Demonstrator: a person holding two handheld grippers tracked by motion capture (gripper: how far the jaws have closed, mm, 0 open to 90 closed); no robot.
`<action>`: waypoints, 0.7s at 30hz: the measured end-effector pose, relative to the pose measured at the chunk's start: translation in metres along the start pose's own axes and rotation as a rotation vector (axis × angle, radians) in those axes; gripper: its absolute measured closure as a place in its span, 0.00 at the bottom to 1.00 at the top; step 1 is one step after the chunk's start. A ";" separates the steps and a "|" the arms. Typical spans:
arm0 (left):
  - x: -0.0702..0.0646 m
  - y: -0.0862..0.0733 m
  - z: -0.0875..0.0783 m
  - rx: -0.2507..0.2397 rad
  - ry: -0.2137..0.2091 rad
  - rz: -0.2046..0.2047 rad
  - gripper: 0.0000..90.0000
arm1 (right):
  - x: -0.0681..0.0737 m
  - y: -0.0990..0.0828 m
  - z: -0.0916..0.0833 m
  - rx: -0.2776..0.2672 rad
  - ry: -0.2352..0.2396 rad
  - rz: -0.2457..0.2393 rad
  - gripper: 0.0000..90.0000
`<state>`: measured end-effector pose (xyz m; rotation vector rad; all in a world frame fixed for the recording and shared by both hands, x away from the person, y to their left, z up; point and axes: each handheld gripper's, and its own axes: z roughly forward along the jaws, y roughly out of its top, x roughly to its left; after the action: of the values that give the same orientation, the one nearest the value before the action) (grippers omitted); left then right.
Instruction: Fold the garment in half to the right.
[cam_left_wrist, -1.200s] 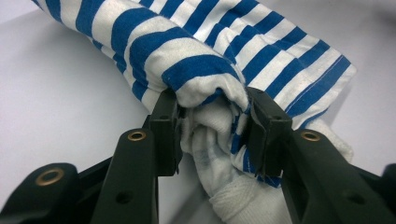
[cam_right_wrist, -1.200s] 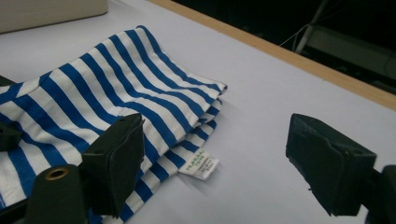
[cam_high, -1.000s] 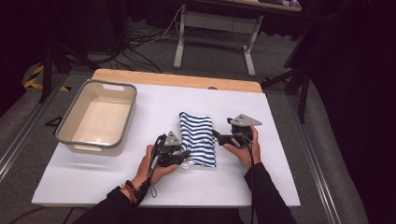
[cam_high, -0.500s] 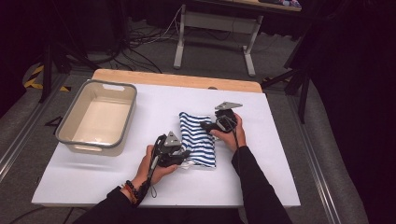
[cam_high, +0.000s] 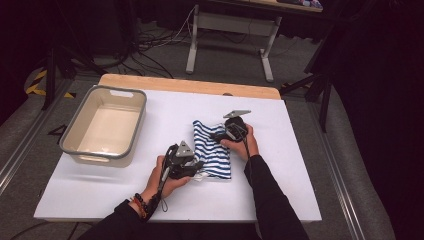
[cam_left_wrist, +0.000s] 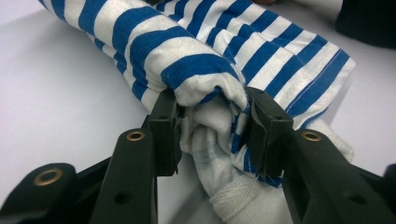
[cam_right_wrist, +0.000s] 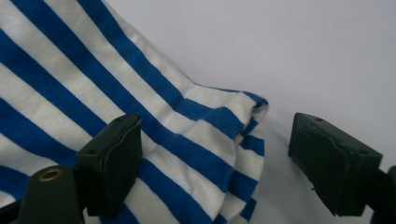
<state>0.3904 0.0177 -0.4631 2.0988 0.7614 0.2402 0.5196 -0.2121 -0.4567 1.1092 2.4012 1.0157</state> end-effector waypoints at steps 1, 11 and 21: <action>0.000 0.000 0.000 0.000 0.000 0.001 0.66 | 0.001 0.000 -0.001 0.002 0.003 0.003 0.28; 0.000 0.000 0.000 -0.001 -0.001 0.000 0.66 | 0.009 -0.009 -0.012 -0.024 0.085 0.045 0.72; 0.000 0.001 0.000 -0.001 -0.008 -0.002 0.69 | 0.012 -0.011 -0.016 -0.040 0.091 0.056 0.89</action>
<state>0.3909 0.0177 -0.4627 2.0966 0.7581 0.2315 0.4970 -0.2151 -0.4538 1.1453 2.4212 1.1499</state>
